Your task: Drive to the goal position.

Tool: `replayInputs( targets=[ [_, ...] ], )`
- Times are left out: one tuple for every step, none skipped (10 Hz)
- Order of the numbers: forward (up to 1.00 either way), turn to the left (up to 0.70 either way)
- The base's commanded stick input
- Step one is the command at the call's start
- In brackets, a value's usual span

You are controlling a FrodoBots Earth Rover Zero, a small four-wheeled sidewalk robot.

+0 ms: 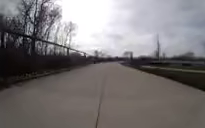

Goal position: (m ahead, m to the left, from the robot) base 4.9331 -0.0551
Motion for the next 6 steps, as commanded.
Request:
replayInputs(
  targets=[
    [1.0,0.0],
    [1.0,0.0],
    [1.0,0.0],
    [1.0,0.0],
    [1.0,0.0],
    [1.0,0.0]
  ],
)
